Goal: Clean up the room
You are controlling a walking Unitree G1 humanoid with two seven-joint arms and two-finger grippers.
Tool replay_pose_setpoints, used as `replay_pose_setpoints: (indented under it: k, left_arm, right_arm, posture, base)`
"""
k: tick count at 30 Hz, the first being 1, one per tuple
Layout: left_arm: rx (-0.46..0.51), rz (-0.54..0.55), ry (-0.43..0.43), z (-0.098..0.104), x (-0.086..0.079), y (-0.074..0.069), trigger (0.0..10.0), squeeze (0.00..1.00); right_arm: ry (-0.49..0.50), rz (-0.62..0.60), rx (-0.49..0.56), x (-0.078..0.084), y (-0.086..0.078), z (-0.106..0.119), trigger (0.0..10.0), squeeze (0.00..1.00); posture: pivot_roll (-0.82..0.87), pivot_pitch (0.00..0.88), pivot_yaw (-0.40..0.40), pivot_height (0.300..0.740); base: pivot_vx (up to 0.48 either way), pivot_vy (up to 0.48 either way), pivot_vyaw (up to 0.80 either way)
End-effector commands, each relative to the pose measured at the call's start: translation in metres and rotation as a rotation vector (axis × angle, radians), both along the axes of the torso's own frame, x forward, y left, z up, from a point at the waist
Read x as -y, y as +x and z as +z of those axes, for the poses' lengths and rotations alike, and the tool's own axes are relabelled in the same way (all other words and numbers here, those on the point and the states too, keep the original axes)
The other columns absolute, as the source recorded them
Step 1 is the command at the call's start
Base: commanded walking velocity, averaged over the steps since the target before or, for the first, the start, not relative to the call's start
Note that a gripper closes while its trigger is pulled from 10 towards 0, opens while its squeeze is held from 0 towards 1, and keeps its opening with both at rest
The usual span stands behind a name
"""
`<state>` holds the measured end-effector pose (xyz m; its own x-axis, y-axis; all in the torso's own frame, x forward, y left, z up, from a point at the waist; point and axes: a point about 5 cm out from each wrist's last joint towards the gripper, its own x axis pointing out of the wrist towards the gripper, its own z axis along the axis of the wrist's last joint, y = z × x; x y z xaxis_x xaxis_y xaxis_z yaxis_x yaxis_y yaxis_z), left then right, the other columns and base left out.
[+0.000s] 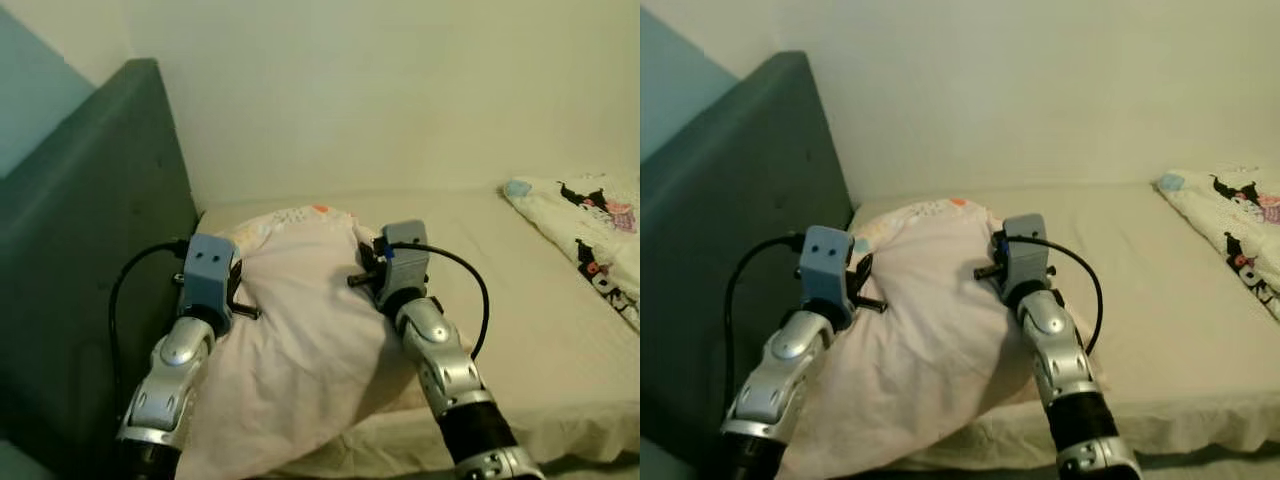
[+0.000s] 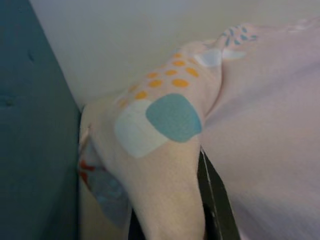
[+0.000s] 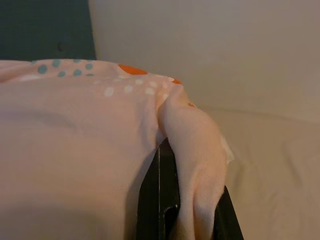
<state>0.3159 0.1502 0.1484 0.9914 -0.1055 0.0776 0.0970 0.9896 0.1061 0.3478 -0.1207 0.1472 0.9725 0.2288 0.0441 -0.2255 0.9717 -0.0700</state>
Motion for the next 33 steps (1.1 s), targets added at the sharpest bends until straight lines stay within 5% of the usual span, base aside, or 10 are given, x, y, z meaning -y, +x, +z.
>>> replay_pose_setpoints:
  k: [1, 20, 33]
  left_arm:
    - [0.053, 0.063, 0.020, 0.0116, -0.0146, 0.0001, 10.0, 0.00]
    - [0.048, 0.036, 0.034, 0.0103, -0.0055, -0.0009, 10.0, 0.00]
    - [0.023, 0.034, 0.045, 0.0054, -0.0064, -0.0015, 10.0, 0.00]
  right_arm:
    - [0.019, -0.066, 0.052, 0.0142, 0.0027, 0.0101, 10.0, 0.00]
    - [0.020, -0.076, 0.047, 0.0168, 0.0015, 0.0080, 10.0, 0.00]
    - [0.024, -0.080, 0.034, 0.0174, 0.0010, 0.0054, 10.0, 0.00]
  posture:
    - [-0.05, 0.013, -0.020, 0.716]
    - [-0.05, 0.019, -0.016, 0.716]
    - [-0.05, 0.020, -0.016, 0.716]
  base:
    - [0.000, 0.000, 0.00]
    - [0.000, -0.461, 0.00]
    - [0.000, 0.000, 0.00]
